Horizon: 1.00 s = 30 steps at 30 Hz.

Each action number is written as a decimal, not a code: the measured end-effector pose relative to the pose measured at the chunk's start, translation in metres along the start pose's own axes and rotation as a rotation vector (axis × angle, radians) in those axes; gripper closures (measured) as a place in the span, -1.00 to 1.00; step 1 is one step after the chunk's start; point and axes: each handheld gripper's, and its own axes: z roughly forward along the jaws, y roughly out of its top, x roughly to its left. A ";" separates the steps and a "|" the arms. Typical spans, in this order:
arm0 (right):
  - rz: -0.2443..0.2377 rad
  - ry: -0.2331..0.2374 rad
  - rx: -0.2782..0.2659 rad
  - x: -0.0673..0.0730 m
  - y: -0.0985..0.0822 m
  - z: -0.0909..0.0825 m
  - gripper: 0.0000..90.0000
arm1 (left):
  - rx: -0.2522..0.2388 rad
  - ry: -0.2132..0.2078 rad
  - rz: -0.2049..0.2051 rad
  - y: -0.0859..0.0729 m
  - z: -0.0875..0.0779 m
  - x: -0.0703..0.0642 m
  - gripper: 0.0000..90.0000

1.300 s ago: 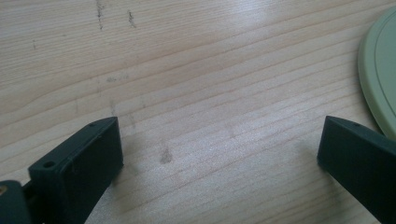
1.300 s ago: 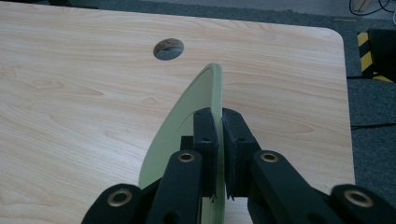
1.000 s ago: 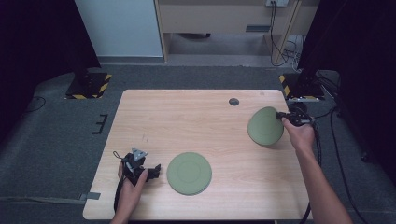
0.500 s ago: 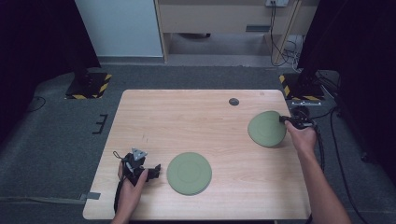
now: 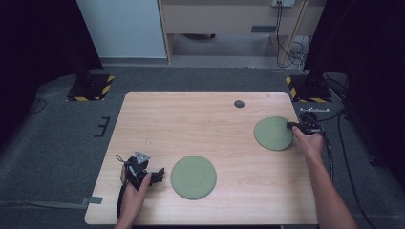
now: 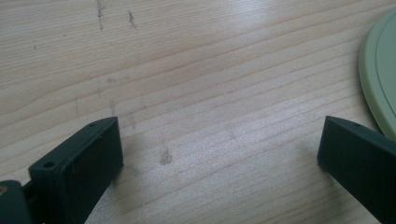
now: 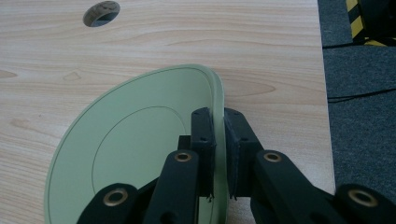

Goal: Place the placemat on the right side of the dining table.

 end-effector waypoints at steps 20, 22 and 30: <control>0.048 0.005 0.005 -0.011 -0.011 0.010 0.81 | 0.000 0.000 0.000 0.000 0.000 0.000 -1.00; 0.053 0.002 0.008 -0.012 -0.011 0.010 0.80 | 0.000 0.000 0.000 0.000 0.000 0.000 -1.00; 0.058 -0.004 0.010 -0.013 -0.013 0.012 0.76 | 0.000 0.000 0.000 0.000 0.000 0.000 -1.00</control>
